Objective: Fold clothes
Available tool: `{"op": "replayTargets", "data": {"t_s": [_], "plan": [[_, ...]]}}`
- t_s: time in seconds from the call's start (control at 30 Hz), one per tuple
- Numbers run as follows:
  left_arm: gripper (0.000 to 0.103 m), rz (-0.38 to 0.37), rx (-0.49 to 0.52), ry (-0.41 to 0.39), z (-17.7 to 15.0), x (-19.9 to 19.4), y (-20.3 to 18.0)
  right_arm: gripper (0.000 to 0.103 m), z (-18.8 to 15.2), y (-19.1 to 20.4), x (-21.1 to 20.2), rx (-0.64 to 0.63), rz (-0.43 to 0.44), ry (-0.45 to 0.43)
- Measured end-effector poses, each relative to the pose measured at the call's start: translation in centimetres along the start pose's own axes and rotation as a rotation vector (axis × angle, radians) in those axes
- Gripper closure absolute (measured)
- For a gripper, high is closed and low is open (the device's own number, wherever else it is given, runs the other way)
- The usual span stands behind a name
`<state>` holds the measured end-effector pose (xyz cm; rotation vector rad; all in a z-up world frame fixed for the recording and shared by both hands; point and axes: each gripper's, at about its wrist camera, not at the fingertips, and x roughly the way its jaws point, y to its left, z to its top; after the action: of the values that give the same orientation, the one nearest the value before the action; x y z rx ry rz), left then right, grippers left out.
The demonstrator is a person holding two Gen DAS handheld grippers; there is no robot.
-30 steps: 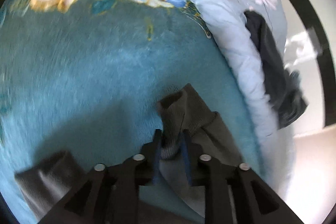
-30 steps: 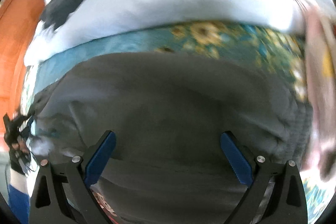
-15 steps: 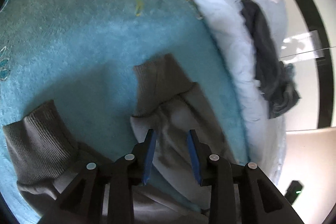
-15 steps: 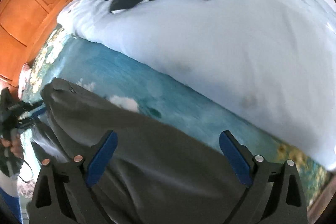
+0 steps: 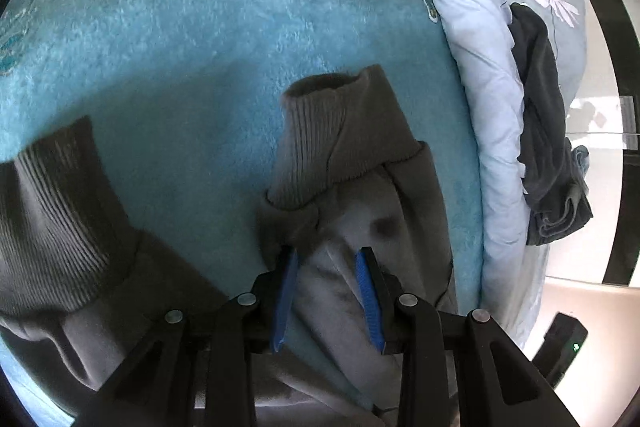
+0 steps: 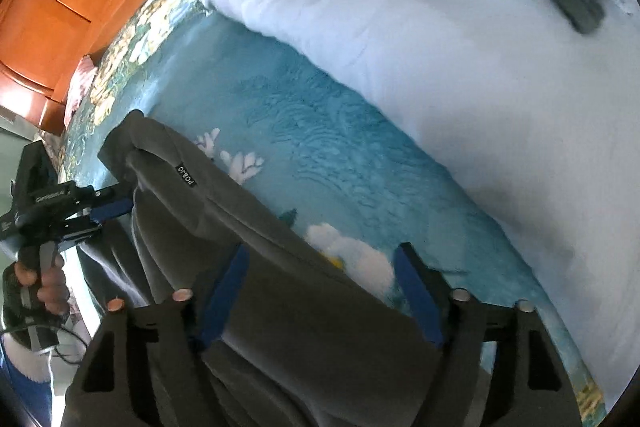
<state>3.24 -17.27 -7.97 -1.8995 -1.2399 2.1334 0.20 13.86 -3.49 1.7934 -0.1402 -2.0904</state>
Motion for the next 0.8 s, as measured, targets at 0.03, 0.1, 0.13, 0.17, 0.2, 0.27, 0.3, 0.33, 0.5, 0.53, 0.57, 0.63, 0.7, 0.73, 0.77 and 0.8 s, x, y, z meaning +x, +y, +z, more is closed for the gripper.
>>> {"op": "replayTargets", "data": {"t_s": [0.03, 0.1, 0.13, 0.17, 0.2, 0.27, 0.3, 0.33, 0.5, 0.53, 0.57, 0.63, 0.7, 0.73, 0.77, 0.8], "plan": [[0.068, -0.007, -0.006, 0.005, -0.1, 0.0, 0.2, 0.037, 0.1, 0.1, 0.4, 0.004, 0.005, 0.009], [0.065, -0.021, -0.020, 0.007, -0.1, 0.1, 0.3, 0.038, 0.2, 0.2, 1.1, 0.013, 0.017, 0.026], [0.064, -0.029, -0.028, 0.005, -0.1, 0.2, 0.4, 0.040, 0.2, 0.4, 1.3, 0.017, 0.029, 0.030], [0.064, -0.032, -0.031, 0.002, -0.1, 0.2, 0.3, 0.041, 0.3, 0.6, 1.4, 0.019, 0.041, 0.033], [0.067, -0.031, -0.024, -0.001, -0.1, 0.4, 0.1, 0.043, 0.3, 0.8, 1.5, 0.019, 0.054, 0.038], [0.071, -0.023, -0.014, -0.012, -0.3, 0.5, -0.1, 0.045, 0.1, 1.2, 1.8, 0.017, 0.067, 0.050], [0.086, -0.019, -0.013, -0.023, -0.4, 0.5, -0.1, 0.047, 0.1, 1.3, 1.9, 0.017, 0.072, 0.055], [0.095, -0.029, -0.015, -0.026, -0.5, 0.6, -0.1, 0.050, 0.1, 1.3, 2.0, 0.025, 0.076, 0.057], [0.100, -0.132, 0.019, -0.059, -0.6, -0.1, -0.5, 0.084, 0.1, 0.7, 1.9, 0.091, 0.099, 0.056], [0.100, -0.162, 0.041, -0.064, -0.5, -0.4, -1.1, 0.091, 0.0, 0.7, 1.6, 0.087, 0.093, 0.054], [0.101, -0.211, 0.065, -0.072, -0.3, -1.0, -2.0, 0.093, 0.0, 0.8, 1.3, 0.083, 0.087, 0.050], [0.101, -0.309, 0.114, -0.087, 0.2, -2.2, -3.8, 0.097, 0.3, 1.0, -0.1, 0.073, 0.072, 0.006], [0.101, -0.407, 0.180, -0.112, 0.8, -4.0, -5.9, 0.098, 0.8, 0.8, -2.6, 0.083, 0.066, -0.070], [0.101, -0.454, 0.211, -0.118, 1.0, -4.7, -6.5, 0.098, 1.1, 0.6, -4.0, 0.089, 0.061, -0.114], [0.101, -0.485, 0.232, -0.129, 1.0, -5.2, -6.8, 0.099, 1.2, 0.6, -5.4, 0.091, 0.060, -0.166], [0.101, -0.505, 0.268, -0.151, 1.0, -5.9, -6.9, 0.099, 1.1, 0.7, -7.0, 0.084, 0.051, -0.225]]}}
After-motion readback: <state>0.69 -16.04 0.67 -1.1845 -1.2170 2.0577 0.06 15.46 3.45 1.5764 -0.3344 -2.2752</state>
